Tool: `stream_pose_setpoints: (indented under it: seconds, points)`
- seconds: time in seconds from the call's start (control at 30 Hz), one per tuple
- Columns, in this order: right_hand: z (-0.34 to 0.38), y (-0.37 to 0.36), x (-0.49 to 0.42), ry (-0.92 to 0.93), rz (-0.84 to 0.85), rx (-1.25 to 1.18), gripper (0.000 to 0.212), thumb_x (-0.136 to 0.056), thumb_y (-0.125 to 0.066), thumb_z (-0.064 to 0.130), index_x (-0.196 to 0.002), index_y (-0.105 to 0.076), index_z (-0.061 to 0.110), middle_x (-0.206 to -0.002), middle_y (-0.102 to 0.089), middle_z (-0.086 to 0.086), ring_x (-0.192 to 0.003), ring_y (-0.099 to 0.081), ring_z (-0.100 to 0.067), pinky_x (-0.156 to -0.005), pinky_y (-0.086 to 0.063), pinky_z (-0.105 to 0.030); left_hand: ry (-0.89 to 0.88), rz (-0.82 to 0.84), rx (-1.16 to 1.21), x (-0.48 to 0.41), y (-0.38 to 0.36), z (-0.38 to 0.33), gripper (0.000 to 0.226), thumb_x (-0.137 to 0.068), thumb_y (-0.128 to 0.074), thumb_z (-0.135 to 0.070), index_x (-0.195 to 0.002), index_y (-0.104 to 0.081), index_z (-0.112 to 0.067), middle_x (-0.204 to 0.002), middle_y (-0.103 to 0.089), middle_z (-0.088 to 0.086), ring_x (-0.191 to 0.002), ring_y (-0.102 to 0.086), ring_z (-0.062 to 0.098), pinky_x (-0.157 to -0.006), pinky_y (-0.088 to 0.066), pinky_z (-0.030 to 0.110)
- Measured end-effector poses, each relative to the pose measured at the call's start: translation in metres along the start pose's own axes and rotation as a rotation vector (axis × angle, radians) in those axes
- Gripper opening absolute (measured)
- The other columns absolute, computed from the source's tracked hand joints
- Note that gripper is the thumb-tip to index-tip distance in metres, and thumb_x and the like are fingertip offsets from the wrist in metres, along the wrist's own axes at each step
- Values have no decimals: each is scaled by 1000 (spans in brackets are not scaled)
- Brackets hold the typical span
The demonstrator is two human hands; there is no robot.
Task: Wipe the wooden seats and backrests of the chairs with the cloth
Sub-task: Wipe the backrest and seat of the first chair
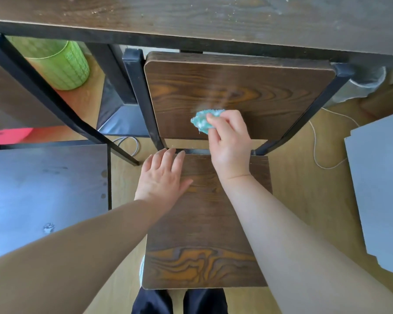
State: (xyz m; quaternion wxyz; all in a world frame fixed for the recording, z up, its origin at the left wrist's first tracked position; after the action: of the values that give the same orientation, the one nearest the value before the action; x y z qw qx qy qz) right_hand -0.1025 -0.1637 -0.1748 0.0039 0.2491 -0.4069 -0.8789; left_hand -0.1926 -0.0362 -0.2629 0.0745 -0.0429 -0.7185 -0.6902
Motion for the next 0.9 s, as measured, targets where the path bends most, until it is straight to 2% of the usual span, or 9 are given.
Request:
stream_pose_setpoints:
  seconds: [0.17, 0.43, 0.5, 0.63, 0.77, 0.9]
  points:
    - [0, -13, 17, -34, 74, 37, 23, -87, -68, 10, -109, -69, 5, -108, -62, -11, -102, -61, -21, -80, -59, -33, 13, -10, -7, 9, 0, 19, 73, -85, -50, -59, -143, -41, -14, -140, -47, 9, -128, -42, 32, -106, -36, 46]
    - [1, -17, 33, -138, 164, 112, 25, -87, -70, 11, -111, -69, 8, -112, -60, -6, -104, -60, -19, -84, -59, -33, 4, -14, -13, 16, 18, 36, 74, -87, -47, -60, -145, -37, -15, -143, -43, 10, -132, -38, 31, -109, -32, 46]
    - [5, -5, 31, -162, 108, 81, 23, -88, -68, 10, -111, -69, 8, -111, -60, -6, -104, -60, -17, -85, -58, -30, -5, -21, -23, 17, 24, 37, 74, -87, -45, -61, -145, -37, -15, -143, -43, 9, -131, -39, 32, -109, -33, 46]
    - [14, 47, 19, -179, -130, -15, 21, -91, -58, 11, -108, -71, 7, -110, -59, -9, -102, -59, -15, -82, -53, -18, -26, -40, -25, 20, 38, 40, 73, -87, -45, -60, -144, -38, -15, -142, -45, 10, -129, -42, 32, -108, -35, 46]
    - [18, 92, -6, -204, -317, -2, 19, -92, -63, 13, -109, -69, 10, -110, -59, -9, -101, -57, -6, -79, -52, -14, -45, -49, -41, 20, 46, 44, 74, -88, -45, -61, -146, -34, -16, -146, -42, 10, -133, -38, 30, -110, -32, 45]
    - [22, 98, -31, -203, -402, -16, 19, -90, -62, 14, -107, -70, 11, -107, -59, -9, -99, -55, -3, -77, -52, -14, -54, -43, -50, 18, 48, 51, 75, -90, -41, -62, -148, -29, -16, -149, -37, 8, -138, -32, 29, -112, -29, 45]
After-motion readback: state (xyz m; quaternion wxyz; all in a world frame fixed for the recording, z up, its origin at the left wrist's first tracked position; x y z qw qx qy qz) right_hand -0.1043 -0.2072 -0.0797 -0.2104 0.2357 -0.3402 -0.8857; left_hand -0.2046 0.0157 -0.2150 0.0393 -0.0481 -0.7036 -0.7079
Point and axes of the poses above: each hand's wrist, its own x-axis away from the middle knuckle, its own y-axis out of the back of the hand, z = x × y, the point moved 9 cm from there along -x, towards the middle knuckle
